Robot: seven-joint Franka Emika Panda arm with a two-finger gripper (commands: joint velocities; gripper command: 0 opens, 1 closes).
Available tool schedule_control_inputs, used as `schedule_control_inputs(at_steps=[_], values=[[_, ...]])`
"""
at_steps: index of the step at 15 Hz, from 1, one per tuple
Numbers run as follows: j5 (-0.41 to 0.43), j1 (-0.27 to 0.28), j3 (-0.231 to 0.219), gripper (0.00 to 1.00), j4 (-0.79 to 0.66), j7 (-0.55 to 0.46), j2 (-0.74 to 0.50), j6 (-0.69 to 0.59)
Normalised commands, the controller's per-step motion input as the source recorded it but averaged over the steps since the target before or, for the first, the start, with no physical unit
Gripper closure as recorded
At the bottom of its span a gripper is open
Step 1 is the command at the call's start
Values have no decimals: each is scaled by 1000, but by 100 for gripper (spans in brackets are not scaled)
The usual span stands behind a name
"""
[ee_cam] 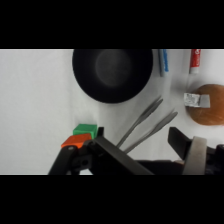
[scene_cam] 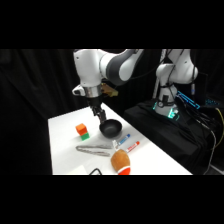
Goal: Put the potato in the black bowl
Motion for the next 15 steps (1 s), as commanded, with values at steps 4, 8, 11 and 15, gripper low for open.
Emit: schedule_control_inputs(at_steps=[4,8,11,15], values=[[-26,11,38,0,30,56,21,15],[-21,93,85,0,104,129,43,14],[14,138,109,0,93,141,58,34],[27,166,118,0,26,134,89,125]])
